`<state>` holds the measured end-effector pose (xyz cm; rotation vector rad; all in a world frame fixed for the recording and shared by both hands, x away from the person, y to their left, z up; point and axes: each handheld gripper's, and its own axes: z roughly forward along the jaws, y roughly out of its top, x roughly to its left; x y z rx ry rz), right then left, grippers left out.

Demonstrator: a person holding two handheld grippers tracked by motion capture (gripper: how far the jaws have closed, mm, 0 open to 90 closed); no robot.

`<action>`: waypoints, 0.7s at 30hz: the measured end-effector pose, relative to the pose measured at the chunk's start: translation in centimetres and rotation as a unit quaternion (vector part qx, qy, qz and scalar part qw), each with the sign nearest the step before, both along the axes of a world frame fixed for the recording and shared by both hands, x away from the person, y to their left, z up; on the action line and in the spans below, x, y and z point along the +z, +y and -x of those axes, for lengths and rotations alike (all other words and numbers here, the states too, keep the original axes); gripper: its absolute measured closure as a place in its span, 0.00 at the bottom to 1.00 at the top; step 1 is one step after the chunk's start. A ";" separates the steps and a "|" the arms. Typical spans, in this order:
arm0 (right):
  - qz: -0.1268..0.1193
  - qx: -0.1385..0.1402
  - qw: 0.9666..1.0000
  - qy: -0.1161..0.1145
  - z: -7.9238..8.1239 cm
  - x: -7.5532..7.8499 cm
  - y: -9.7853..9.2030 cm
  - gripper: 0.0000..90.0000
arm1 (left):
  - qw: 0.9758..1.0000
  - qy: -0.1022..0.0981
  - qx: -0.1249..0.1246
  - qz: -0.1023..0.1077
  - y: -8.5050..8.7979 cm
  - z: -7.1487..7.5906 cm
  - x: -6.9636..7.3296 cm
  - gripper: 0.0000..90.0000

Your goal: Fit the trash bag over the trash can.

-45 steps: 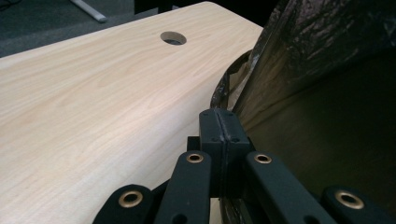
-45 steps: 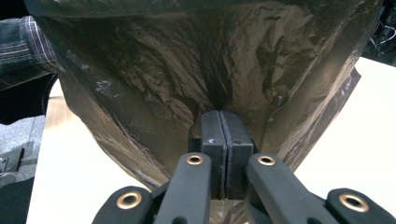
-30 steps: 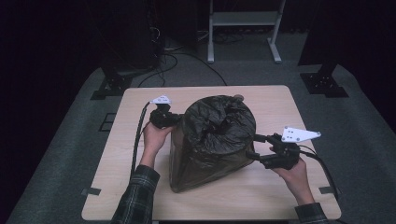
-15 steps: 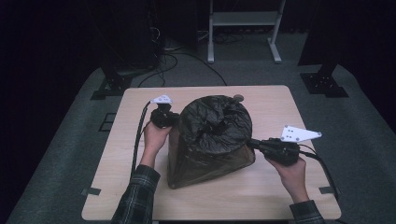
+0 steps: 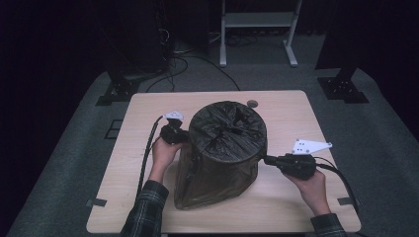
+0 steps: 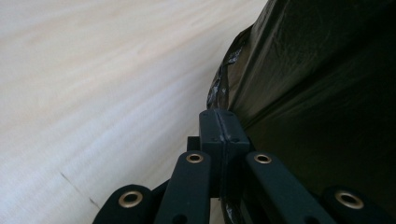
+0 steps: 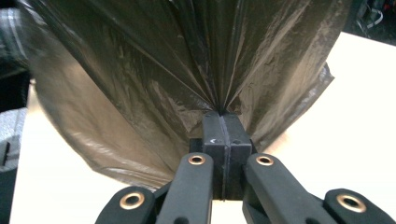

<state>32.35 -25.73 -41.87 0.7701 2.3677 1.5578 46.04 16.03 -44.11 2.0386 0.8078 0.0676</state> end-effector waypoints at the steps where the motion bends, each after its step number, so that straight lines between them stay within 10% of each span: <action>1: 0.001 -0.001 1.000 0.002 -0.1 -0.2 -0.1 1.00 | 1.000 0.003 -0.001 -0.004 0.0 0.0 -0.3 1.00; 18: 0.027 -0.016 0.999 0.026 -0.9 -1.8 -0.6 1.00 | 0.996 0.024 -0.006 -0.089 0.0 0.7 -2.6 1.00; 21: 0.027 -0.019 0.999 0.026 -0.9 -1.8 -0.7 1.00 | 0.997 0.027 -0.003 -0.078 0.1 0.7 -2.7 0.99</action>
